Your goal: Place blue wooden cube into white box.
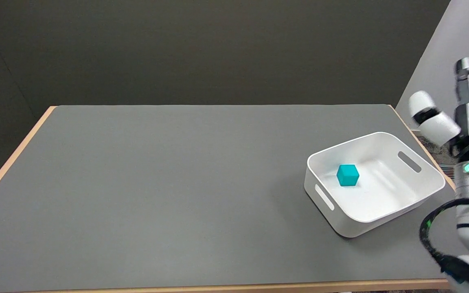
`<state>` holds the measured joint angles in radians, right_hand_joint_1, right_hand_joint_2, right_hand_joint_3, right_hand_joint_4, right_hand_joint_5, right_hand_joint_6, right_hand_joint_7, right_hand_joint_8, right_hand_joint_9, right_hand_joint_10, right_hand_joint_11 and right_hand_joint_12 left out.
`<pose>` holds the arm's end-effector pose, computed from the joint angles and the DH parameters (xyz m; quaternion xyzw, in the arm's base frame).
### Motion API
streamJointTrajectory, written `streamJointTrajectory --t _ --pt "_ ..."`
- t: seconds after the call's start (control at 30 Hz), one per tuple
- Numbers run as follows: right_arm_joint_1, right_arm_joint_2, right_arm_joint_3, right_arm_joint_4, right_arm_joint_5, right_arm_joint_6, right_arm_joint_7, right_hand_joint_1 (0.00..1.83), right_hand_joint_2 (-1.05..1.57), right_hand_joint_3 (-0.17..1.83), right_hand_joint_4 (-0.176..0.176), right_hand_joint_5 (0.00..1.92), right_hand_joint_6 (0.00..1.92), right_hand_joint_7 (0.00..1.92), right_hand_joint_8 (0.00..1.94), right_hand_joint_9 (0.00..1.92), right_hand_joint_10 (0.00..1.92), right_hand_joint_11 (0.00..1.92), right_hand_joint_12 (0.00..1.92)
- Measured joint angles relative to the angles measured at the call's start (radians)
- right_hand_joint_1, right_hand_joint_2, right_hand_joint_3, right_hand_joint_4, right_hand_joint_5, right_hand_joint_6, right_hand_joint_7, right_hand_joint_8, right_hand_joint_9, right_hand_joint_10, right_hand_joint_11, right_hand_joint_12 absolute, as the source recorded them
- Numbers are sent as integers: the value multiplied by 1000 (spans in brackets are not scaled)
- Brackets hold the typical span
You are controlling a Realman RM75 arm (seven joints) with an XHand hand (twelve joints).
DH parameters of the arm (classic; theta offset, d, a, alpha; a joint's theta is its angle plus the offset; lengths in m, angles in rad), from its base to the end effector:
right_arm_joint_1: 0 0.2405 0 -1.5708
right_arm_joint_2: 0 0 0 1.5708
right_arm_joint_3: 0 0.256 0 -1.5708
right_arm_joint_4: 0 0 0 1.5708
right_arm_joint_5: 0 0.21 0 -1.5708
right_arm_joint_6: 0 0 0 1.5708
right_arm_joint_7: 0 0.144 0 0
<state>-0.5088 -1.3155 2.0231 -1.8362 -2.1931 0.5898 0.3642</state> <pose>-0.1830 -0.1804 0.4579 0.4664 -0.0351 0.4737 0.7462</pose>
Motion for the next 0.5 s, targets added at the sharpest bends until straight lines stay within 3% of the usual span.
streamJointTrajectory --t 0.2,0.37,0.43,0.5 --pt "33 19 44 1 170 -9 -47 384 680 970 58 -1 75 -1 -1 -1 62 -1 536" --pt "54 27 77 31 337 -26 -57 328 698 971 89 13 269 -1 78 -1 179 -1 591" --pt "58 27 83 41 387 -32 -46 485 690 1079 85 32 252 -1 114 16 177 -1 634" --pt "61 27 84 50 423 -38 -34 466 679 1072 84 32 270 -1 126 16 194 -1 644"
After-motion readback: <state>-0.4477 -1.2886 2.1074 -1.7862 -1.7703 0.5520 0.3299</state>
